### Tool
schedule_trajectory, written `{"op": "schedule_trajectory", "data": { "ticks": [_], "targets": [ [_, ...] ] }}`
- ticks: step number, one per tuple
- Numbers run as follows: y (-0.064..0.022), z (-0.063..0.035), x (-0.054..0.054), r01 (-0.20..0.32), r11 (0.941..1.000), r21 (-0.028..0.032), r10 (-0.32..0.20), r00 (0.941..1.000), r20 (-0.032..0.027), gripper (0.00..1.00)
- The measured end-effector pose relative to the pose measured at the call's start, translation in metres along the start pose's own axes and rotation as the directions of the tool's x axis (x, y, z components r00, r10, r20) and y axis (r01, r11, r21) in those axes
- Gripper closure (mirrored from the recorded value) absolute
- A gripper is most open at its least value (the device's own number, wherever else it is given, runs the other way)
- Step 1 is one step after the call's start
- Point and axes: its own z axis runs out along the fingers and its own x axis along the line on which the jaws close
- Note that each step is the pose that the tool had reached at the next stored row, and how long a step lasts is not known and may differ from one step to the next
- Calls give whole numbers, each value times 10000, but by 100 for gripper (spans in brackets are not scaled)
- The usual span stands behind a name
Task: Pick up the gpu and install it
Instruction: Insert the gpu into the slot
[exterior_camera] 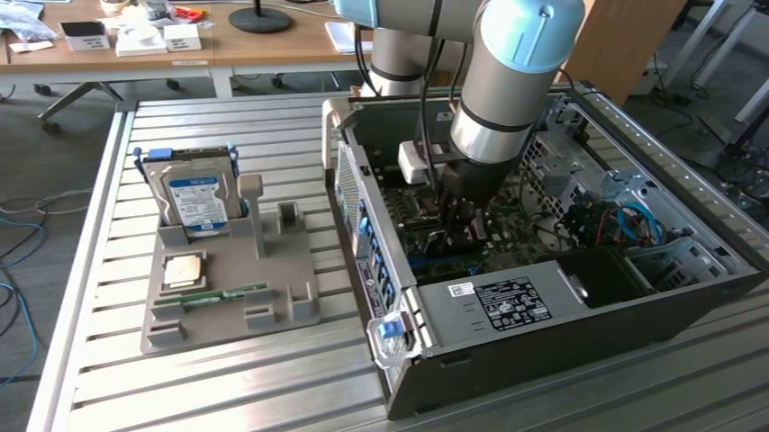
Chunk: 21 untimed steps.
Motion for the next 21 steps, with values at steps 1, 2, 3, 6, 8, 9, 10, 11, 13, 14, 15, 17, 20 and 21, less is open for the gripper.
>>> {"op": "schedule_trajectory", "data": {
  "ticks": [1,2,3,6,8,9,10,11,13,14,15,17,20,21],
  "targets": [
    [0,0,0,0,10000,0,0,10000,1,73],
    [0,0,0,0,10000,0,0,10000,0,73],
    [0,1,-1,0,10000,1,0,10000,1,73],
    [1,1,-8,0,10000,0,0,10000,-2,73],
    [0,1,-8,1,10000,-1,-1,10000,-2,73],
    [0,1,-9,1,10000,0,-1,10000,-2,73],
    [0,1,-9,0,10000,0,0,10000,-1,73],
    [0,1,-9,0,10000,0,0,10000,-1,73],
    [0,1,-9,0,10000,0,0,10000,-1,73],
    [0,1,-9,-2,10000,0,2,10000,-1,73],
    [0,1,-10,-5,10000,0,5,10000,-1,73],
    [0,1,-10,-18,10000,1,18,10000,-1,73],
    [0,2,-10,-43,10000,2,43,10000,-1,73],
    [0,2,-11,-50,10000,3,50,10000,-1,73]
  ]
}}
